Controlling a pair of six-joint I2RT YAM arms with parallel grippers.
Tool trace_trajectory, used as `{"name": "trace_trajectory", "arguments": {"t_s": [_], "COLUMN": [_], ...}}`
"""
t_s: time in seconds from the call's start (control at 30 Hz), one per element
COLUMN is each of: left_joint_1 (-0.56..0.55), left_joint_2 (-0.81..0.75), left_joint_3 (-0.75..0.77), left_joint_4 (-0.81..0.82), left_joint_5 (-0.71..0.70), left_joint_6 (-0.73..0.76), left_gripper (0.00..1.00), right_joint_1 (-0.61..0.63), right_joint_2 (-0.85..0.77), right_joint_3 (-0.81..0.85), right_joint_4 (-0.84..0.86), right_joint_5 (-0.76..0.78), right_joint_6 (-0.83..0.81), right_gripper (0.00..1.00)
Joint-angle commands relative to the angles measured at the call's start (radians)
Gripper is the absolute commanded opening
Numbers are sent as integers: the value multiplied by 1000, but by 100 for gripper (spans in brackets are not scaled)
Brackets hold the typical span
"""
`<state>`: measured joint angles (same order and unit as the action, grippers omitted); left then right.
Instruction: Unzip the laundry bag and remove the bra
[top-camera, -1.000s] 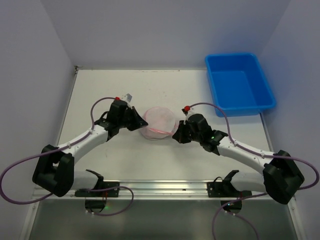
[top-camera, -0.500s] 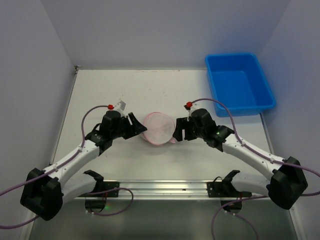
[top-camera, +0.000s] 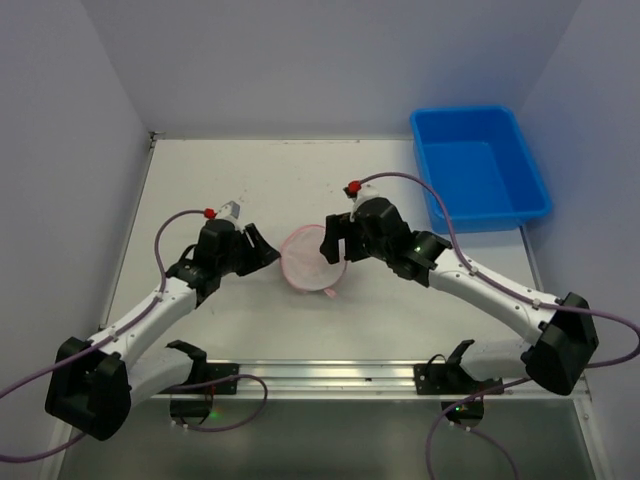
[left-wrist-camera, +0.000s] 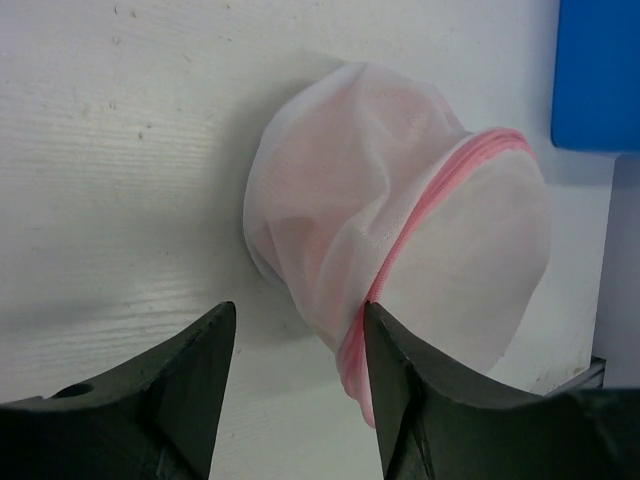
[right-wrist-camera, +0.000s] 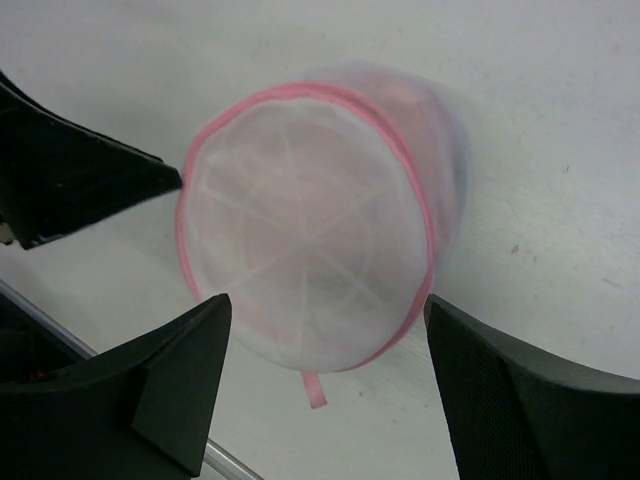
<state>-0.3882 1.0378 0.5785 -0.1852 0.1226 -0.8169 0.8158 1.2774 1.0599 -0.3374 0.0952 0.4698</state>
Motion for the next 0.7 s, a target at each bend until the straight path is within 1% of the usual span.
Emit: {"name": "trace_trajectory", "arguments": {"t_s": [0.0,0.13,0.23,0.27,0.33,0.4,0.43,0.53,0.6,0.63,0.67], "left_joint_1": [6,6,6,6,6,6,6,5,5,6,5], "left_joint_2": [48,54,64,68,80,94,97,108,104,100,99], "left_joint_3": [-3,-57,-72,-72,-74,-81,-86,-103,-106,-105,-103], "left_joint_4": [91,150,162,162,162,167,205,231,225,222,219], "left_joint_5": [66,103,103,97,95,104,109,140,137,124,117], "left_joint_6": [18,-10,-1,1,7,1,-7,-13,-11,-10,-10], "left_gripper": [56,53,52,52,50,50,50,49,49,49,49], "right_joint_1": [-3,-21,-47,-49,-47,-47,-47,-47,-46,-46,-46], "right_joint_2": [40,92,117,123,128,131,132,145,142,137,129], "right_joint_3": [-54,-115,-130,-130,-133,-127,-121,-113,-103,-103,-104], "right_joint_4": [23,77,113,123,144,162,166,176,178,181,186], "right_joint_5": [23,31,15,12,-5,-11,-17,-17,-22,-23,-25], "right_joint_6": [49,49,37,29,7,-14,-32,-57,-82,-101,-114], "right_gripper": [79,76,69,62,56,46,41,35,27,20,17]}}
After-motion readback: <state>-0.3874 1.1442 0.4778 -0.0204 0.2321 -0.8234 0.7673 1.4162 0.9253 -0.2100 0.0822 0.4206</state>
